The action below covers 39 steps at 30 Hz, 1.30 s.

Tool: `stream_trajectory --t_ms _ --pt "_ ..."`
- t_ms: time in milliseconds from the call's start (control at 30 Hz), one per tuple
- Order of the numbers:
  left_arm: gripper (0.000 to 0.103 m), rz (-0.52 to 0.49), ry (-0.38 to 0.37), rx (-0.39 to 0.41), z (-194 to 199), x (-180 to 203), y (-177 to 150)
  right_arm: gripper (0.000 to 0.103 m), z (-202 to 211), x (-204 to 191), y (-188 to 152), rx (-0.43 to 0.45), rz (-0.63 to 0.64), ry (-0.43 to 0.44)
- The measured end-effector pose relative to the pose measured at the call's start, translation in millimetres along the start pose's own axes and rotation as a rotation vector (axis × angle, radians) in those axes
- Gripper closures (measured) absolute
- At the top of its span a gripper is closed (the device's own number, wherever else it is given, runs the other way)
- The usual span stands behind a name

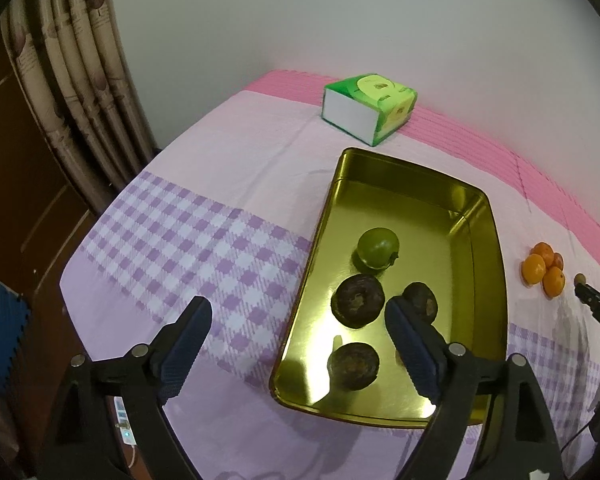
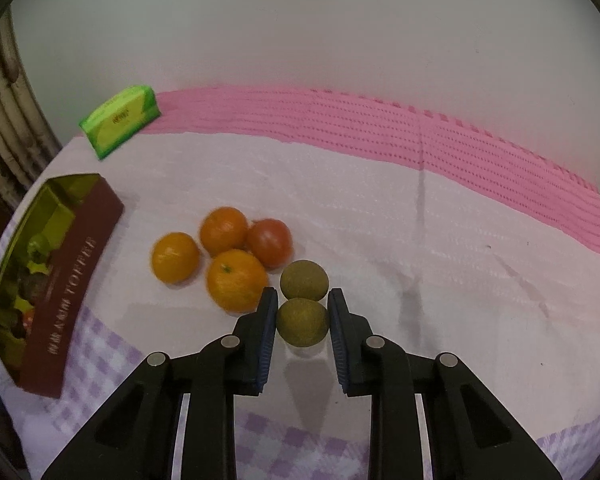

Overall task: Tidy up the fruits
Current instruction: 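Carry the kiwi into the gold tin tray and release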

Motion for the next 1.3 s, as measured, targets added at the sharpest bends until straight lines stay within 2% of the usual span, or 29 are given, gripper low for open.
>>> stream_trajectory --t_ms 233,367,600,767,1033,1300 --pt "0.015 0.042 0.012 -0.02 -1 -13 -2 0.076 20 -43 16 0.041 0.048 0.097" --pt "0.014 0.061 0.03 -0.031 -1 -21 -4 0.076 26 -82 24 0.054 0.098 0.176" --pt "0.013 0.107 0.058 -0.044 1 -40 -9 0.076 21 -160 21 0.025 0.21 0.316" --pt "0.013 0.134 0.071 -0.05 3 -51 -13 0.076 14 -202 11 -0.006 0.268 0.377" --pt "0.013 0.168 0.07 -0.056 2 -60 -16 0.076 1 -236 -3 -0.043 0.333 0.407" --pt "0.013 0.182 0.066 -0.068 -2 -62 -17 0.076 -12 -243 -8 -0.084 0.334 0.404"
Point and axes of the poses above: each gripper's, at about its wrist camera, not at the fingertips, and z roughly against the way its jaws point, x to its right, y to its top, the point moved 1 cm from there along -z, roughly the way its jaws point, and after that the axes turned 5 degrees about x, right-handed, at the moved point
